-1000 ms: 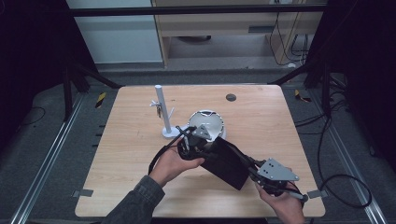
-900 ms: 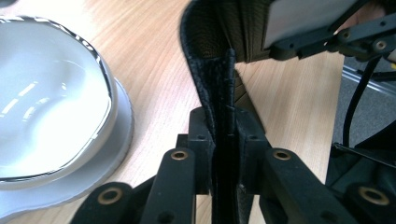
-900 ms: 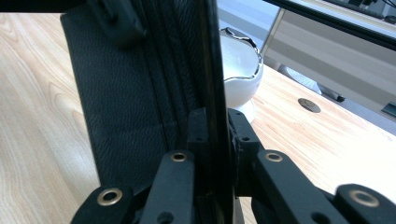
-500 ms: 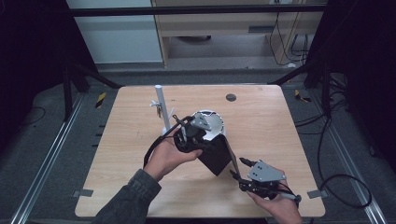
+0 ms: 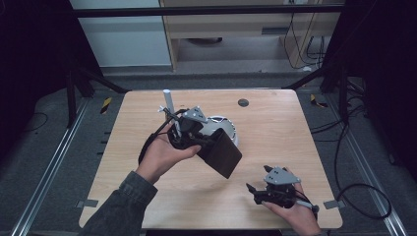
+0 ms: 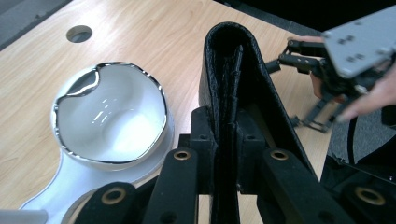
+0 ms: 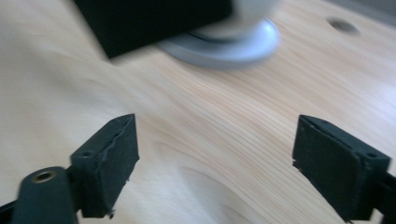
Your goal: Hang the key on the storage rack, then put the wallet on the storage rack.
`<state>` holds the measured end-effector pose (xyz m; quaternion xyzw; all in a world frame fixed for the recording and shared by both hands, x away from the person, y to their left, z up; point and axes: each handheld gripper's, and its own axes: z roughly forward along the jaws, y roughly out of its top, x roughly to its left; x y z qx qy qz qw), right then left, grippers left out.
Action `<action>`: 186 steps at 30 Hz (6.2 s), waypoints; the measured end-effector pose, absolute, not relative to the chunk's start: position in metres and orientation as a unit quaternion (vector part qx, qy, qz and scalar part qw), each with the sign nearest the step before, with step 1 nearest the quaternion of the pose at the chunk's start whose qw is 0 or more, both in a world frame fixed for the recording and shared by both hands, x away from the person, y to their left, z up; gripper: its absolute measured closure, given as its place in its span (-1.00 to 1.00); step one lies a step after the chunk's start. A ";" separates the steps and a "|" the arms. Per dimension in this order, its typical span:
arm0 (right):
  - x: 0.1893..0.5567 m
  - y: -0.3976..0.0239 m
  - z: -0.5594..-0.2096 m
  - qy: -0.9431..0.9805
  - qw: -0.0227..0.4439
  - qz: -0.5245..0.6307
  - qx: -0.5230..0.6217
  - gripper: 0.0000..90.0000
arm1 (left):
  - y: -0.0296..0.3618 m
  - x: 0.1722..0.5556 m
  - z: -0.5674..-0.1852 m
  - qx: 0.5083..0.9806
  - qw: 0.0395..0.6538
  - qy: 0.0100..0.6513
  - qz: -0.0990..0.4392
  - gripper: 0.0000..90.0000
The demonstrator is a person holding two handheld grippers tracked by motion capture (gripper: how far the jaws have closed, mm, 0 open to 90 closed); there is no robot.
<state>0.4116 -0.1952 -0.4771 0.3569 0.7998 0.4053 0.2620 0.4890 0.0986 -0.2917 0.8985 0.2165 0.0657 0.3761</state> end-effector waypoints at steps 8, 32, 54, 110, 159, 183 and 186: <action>0.430 -0.218 -0.490 0.766 0.254 0.359 0.469 -0.83 | 0.109 0.495 -0.274 0.893 0.380 0.229 0.074 0.80; 0.450 -0.227 -0.513 0.755 0.228 0.326 0.522 -0.92 | 0.118 0.512 -0.241 0.876 0.395 0.257 0.100 0.80; 0.451 -0.227 -0.513 0.756 0.230 0.325 0.520 -0.94 | 0.127 0.529 -0.229 0.867 0.396 0.278 0.121 0.80; 0.449 -0.227 -0.513 0.755 0.230 0.324 0.521 -0.94 | 0.093 0.569 -0.302 0.883 0.350 0.294 0.102 0.80; 0.448 -0.226 -0.513 0.758 0.225 0.324 0.519 -0.99 | 0.090 0.577 -0.307 0.878 0.370 0.297 0.071 0.79; 0.448 -0.226 -0.513 0.758 0.225 0.324 0.519 -0.99 | 0.105 0.581 -0.296 0.852 0.381 0.324 0.154 0.55; 0.448 -0.226 -0.513 0.758 0.225 0.324 0.519 -0.99 | 0.107 0.578 -0.290 0.849 0.388 0.320 0.162 0.55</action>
